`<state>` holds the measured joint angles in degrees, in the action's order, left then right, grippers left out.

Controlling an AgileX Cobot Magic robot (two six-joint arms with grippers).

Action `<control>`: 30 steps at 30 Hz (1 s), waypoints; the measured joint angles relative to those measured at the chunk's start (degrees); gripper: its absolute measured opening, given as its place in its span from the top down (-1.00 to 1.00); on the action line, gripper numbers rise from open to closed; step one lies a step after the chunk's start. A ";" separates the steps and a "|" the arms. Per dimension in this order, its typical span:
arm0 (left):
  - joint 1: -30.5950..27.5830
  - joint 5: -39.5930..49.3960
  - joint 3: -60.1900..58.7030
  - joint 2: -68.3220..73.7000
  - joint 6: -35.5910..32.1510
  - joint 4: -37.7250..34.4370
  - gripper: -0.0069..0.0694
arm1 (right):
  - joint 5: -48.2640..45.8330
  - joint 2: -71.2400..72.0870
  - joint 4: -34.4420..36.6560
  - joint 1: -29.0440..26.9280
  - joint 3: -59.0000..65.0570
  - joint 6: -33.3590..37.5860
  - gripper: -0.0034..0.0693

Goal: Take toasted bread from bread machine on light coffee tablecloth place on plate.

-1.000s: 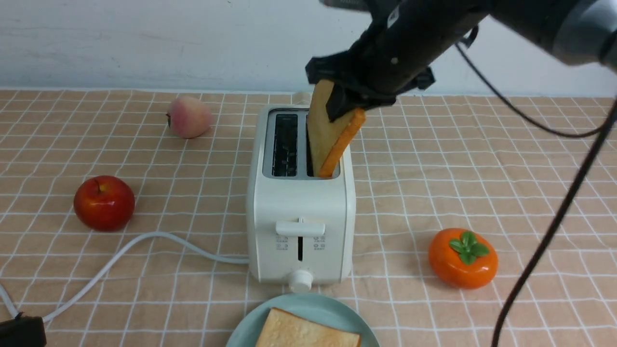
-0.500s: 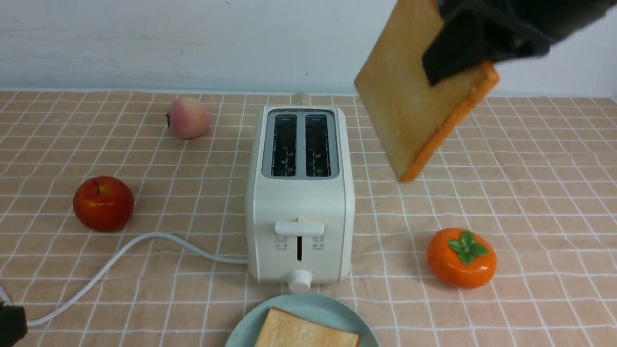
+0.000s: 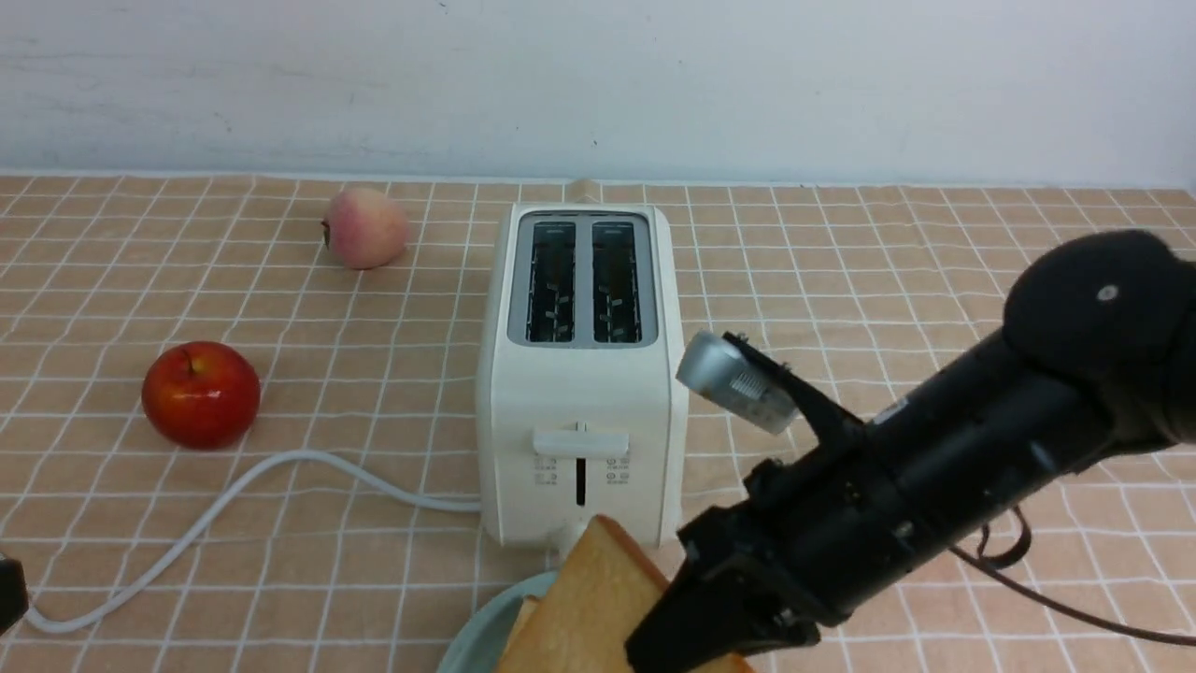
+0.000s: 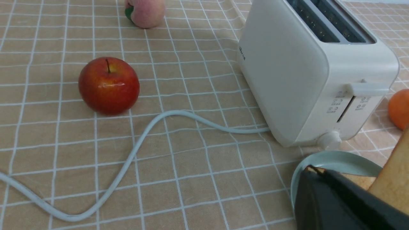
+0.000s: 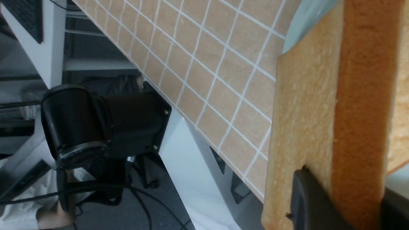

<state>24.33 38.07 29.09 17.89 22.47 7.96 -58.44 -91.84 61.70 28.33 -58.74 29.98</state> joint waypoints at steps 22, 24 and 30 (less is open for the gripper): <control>0.00 0.00 0.00 0.00 0.56 0.41 0.86 | 4.60 -1.75 -20.08 -6.71 -4.10 -5.21 -0.23; 0.00 0.00 0.00 0.00 0.61 0.45 0.86 | 0.81 0.83 -27.34 -9.24 -6.54 -10.89 -0.18; 0.00 0.00 0.00 0.00 0.61 0.47 0.86 | -6.20 13.83 -43.07 -15.10 -12.55 -21.44 0.39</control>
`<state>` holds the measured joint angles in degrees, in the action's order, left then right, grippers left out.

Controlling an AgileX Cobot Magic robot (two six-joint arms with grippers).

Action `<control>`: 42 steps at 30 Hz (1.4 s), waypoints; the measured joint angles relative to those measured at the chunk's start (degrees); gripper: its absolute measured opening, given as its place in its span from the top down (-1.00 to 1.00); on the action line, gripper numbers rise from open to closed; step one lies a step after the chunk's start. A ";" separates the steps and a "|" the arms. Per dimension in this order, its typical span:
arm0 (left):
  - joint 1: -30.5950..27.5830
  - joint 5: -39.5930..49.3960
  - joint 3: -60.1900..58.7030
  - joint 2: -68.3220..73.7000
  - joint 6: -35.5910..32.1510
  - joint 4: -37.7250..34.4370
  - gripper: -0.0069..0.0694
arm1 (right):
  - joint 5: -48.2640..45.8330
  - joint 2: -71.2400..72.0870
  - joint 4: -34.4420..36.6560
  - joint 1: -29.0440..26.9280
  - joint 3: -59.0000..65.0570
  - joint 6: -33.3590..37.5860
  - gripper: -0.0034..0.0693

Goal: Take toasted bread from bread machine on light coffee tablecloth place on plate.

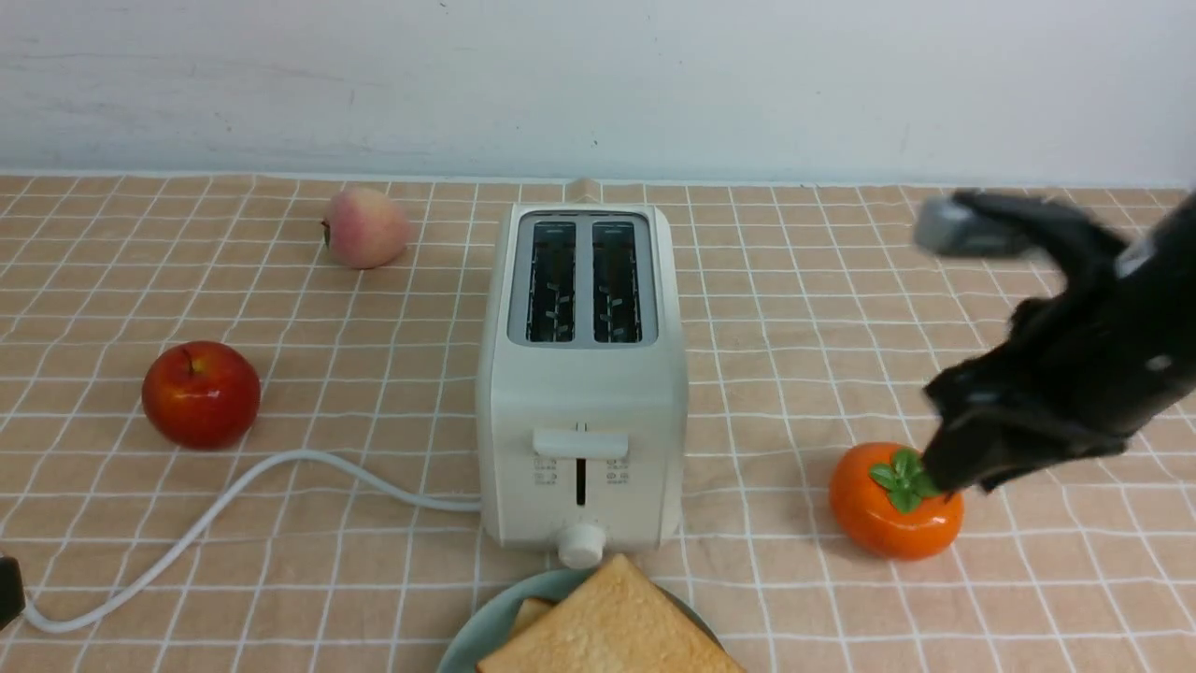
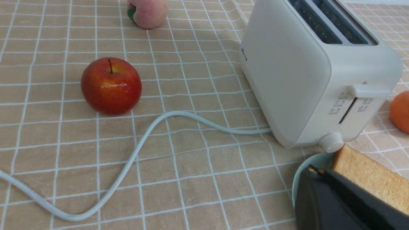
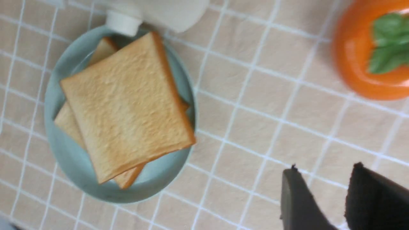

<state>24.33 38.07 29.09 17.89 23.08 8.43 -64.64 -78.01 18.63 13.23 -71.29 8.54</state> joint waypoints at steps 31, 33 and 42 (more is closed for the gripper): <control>0.00 -9.84 0.00 0.00 7.11 0.05 0.86 | 49.64 74.66 -23.15 -3.18 49.20 -20.01 0.92; 0.00 -9.84 0.00 0.00 7.11 0.05 0.86 | 49.64 74.66 -23.27 -3.18 49.17 -20.01 0.91; 0.00 -9.84 0.00 0.00 7.28 0.05 0.86 | 49.71 74.66 -23.59 -3.18 49.17 -20.01 0.90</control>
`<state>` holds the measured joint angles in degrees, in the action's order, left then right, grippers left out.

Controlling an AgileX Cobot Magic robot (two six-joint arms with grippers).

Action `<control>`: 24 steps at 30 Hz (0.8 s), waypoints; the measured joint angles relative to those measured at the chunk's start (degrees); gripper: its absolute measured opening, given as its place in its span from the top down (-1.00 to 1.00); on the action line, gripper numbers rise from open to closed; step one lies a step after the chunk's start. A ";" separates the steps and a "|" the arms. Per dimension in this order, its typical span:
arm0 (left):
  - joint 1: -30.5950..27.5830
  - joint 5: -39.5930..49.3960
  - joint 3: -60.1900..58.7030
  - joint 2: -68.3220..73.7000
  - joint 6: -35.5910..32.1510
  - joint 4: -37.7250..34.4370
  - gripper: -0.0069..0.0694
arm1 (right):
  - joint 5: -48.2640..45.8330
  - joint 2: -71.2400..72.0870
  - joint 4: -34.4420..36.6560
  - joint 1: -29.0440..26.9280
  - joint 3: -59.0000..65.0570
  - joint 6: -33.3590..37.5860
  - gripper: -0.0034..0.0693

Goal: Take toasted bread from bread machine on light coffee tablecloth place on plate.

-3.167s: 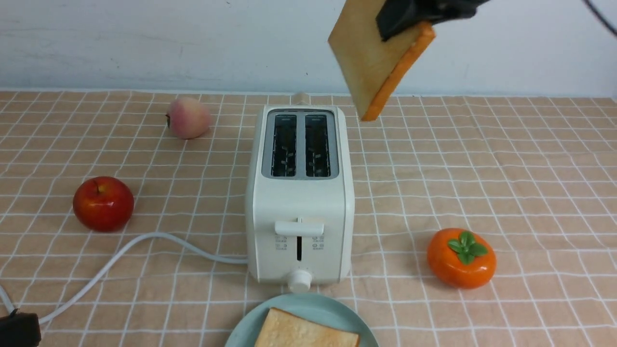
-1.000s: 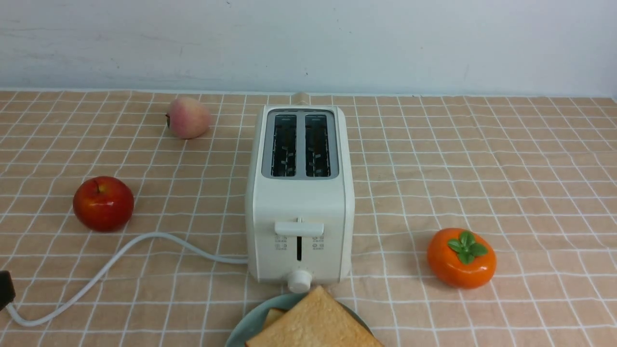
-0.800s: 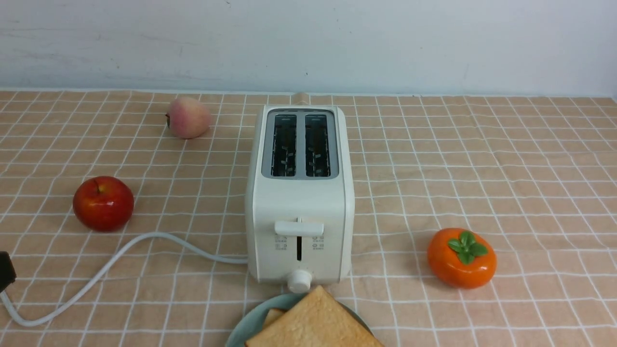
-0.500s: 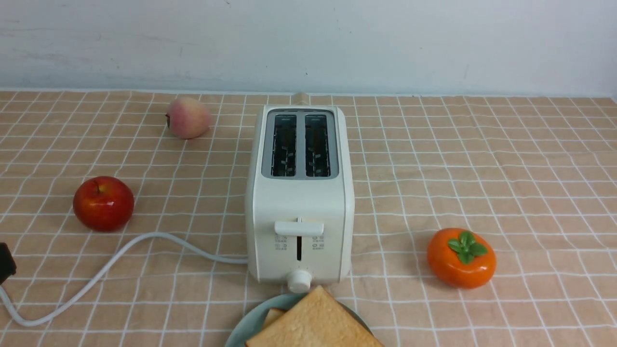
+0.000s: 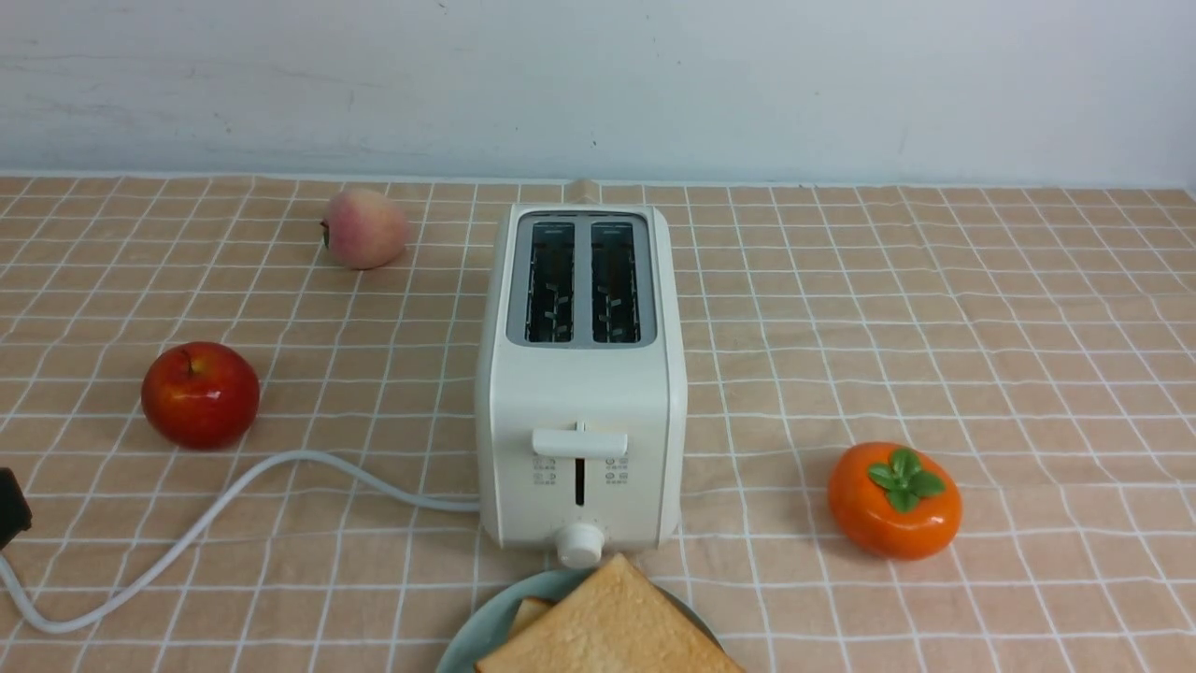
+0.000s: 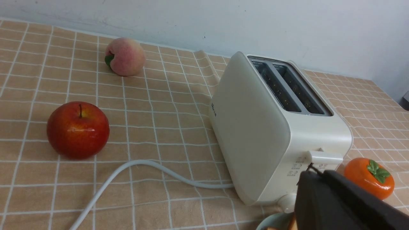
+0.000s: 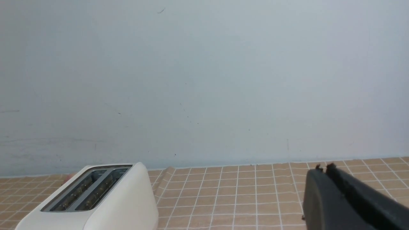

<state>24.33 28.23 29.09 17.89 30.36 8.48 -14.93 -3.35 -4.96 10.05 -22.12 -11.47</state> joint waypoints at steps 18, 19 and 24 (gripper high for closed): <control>-12.65 -1.42 -12.37 -12.08 -7.69 -5.97 0.86 | 0.06 0.00 0.00 0.00 0.00 0.00 0.84; -14.67 -2.21 -14.99 -13.93 -8.82 -6.87 0.86 | 0.06 0.00 0.00 0.00 0.00 0.00 0.84; -20.53 -3.94 -27.29 -18.46 -10.75 -9.20 0.85 | 0.06 0.00 0.00 0.00 0.00 0.00 0.81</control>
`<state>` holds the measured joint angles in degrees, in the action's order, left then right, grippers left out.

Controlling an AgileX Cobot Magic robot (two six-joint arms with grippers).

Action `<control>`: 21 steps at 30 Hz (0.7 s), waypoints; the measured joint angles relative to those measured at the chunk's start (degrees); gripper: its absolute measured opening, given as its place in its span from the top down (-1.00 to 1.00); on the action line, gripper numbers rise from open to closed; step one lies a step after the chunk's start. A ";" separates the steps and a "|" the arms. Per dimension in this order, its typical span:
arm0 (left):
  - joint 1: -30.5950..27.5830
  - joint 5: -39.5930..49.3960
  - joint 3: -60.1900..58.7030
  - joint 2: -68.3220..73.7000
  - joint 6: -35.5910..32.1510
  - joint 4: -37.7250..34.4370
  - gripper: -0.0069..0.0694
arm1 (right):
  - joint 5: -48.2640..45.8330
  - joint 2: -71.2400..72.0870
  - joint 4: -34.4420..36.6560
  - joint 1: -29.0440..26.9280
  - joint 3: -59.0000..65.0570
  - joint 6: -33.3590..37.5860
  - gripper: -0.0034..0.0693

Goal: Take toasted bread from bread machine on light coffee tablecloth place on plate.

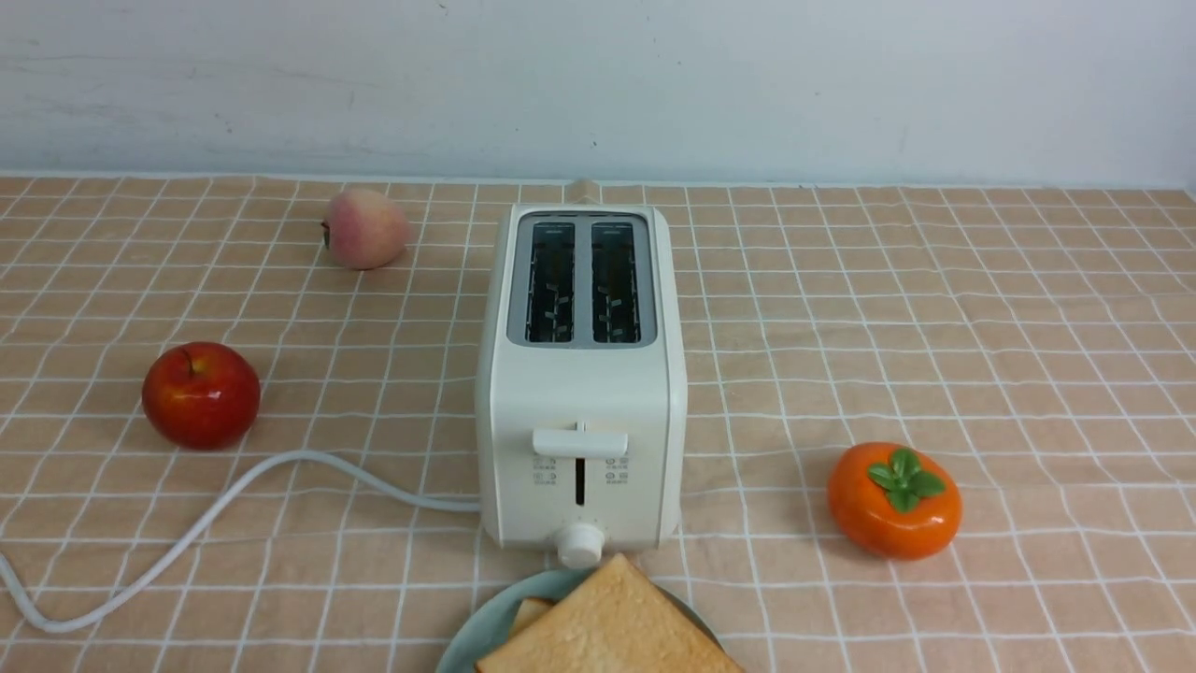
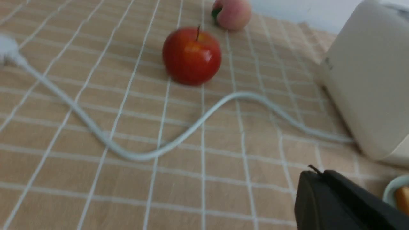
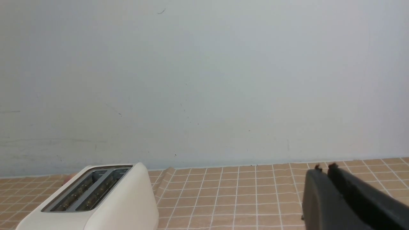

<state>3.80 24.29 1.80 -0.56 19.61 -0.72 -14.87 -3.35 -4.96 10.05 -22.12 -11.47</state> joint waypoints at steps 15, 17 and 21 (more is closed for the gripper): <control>-0.32 -4.11 -3.50 0.00 -0.23 -0.65 0.85 | 0.12 0.00 0.05 0.00 0.00 0.00 0.80; -0.32 -4.11 -3.55 0.00 -0.23 -0.65 0.85 | 0.12 0.00 0.05 0.00 0.00 0.00 0.80; -0.32 -4.11 -3.54 0.00 -0.23 -0.65 0.84 | 0.12 0.00 0.00 0.00 0.00 0.00 0.80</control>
<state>3.48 20.18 -1.74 -0.56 19.38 -1.37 -14.74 -3.35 -4.96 10.05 -22.12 -11.47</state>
